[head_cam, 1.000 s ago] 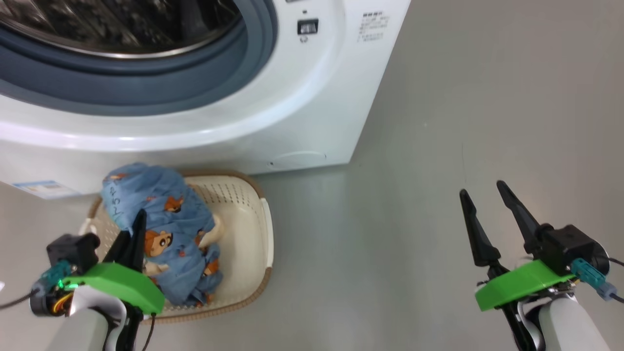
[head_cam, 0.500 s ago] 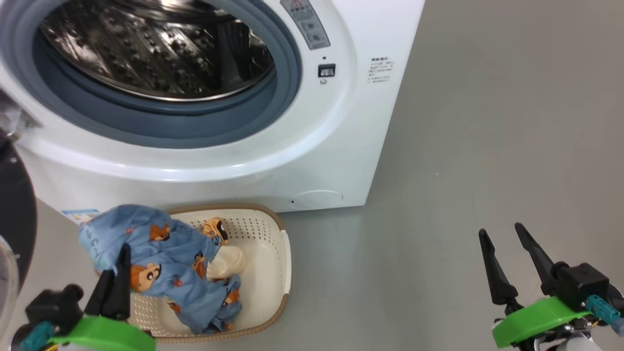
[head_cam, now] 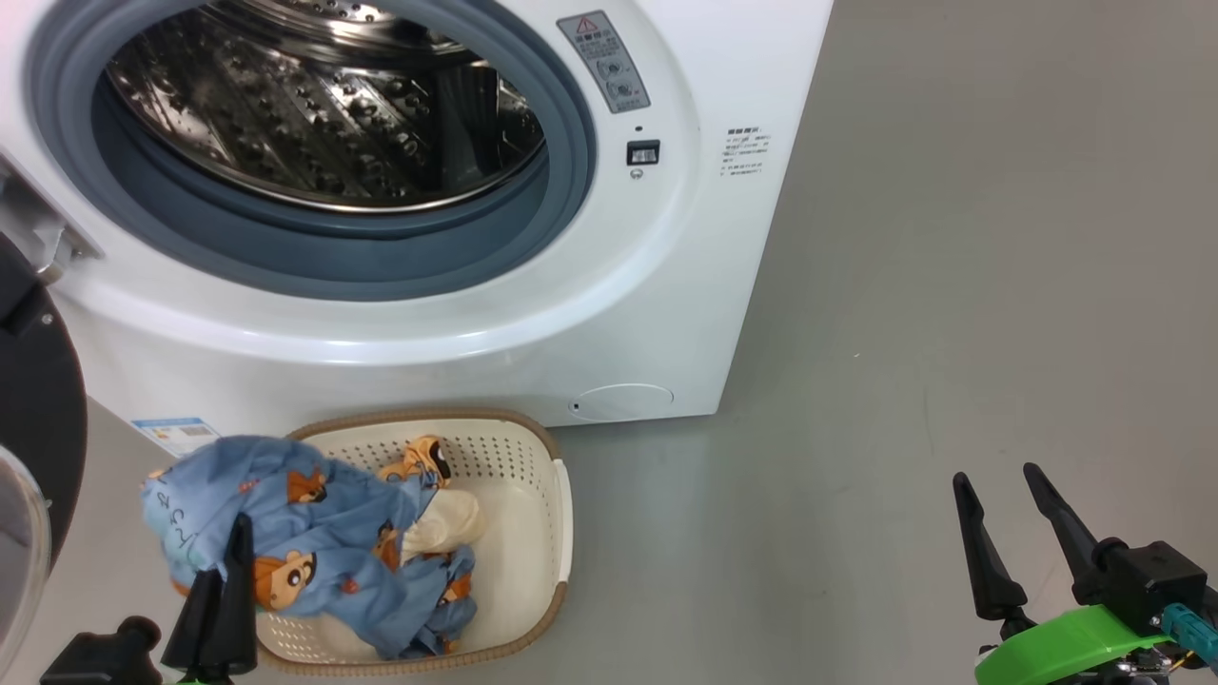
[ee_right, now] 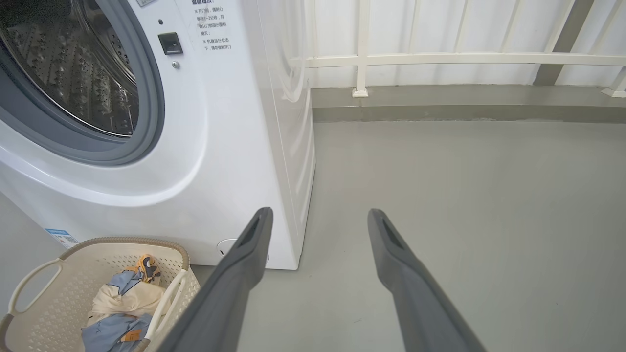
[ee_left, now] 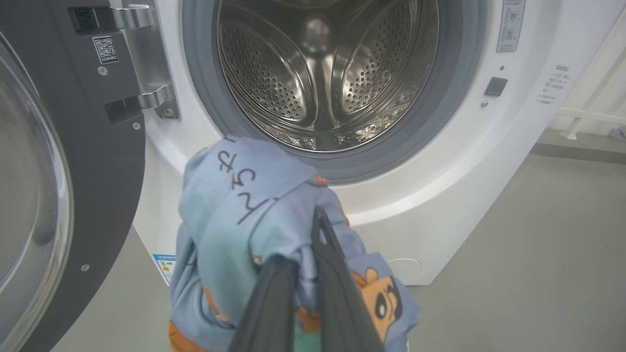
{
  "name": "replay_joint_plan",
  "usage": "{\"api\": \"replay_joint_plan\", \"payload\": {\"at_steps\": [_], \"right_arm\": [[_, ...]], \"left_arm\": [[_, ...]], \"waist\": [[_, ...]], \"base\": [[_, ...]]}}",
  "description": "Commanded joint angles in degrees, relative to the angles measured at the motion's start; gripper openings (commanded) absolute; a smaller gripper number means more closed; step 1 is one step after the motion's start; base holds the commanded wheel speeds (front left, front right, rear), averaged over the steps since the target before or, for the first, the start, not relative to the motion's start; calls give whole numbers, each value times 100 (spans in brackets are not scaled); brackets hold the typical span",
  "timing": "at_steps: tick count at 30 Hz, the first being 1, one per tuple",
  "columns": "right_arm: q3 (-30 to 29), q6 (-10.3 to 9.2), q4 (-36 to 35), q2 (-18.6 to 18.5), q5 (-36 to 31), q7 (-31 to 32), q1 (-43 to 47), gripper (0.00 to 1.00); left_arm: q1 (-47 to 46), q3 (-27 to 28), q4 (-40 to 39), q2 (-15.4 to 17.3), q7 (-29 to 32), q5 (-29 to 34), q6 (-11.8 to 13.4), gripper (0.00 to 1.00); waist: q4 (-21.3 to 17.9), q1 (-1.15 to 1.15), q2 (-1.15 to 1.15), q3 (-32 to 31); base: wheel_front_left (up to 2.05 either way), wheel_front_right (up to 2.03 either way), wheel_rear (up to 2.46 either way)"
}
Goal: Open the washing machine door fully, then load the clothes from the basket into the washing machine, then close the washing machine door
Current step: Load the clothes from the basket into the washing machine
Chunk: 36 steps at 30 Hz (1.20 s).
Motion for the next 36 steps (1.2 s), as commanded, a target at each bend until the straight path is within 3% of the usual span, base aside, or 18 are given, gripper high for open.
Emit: {"api": "replay_joint_plan", "payload": {"at_steps": [1,16,25,36], "right_arm": [[93,14,-160,-48,38,-27,27,100],[162,14,-229,108,-8,-27,-312,100],[175,14,-283,243,-20,-27,-700,100],[524,14,-229,419,12,-27,-1057,100]], "left_arm": [[-74,207,-199,86,-37,79,-13,0],[-887,135,-195,287,-37,-159,-13,0],[-2479,-65,-47,701,-37,-306,-13,0],[-4279,-242,1445,1233,-37,-628,-13,0]], "waist": [[-3,0,0,57],[-99,0,0,685],[-299,0,0,1429],[-868,0,0,1860]], "base": [[0,0,0],[0,0,0],[0,0,0],[0,0,0]]}}
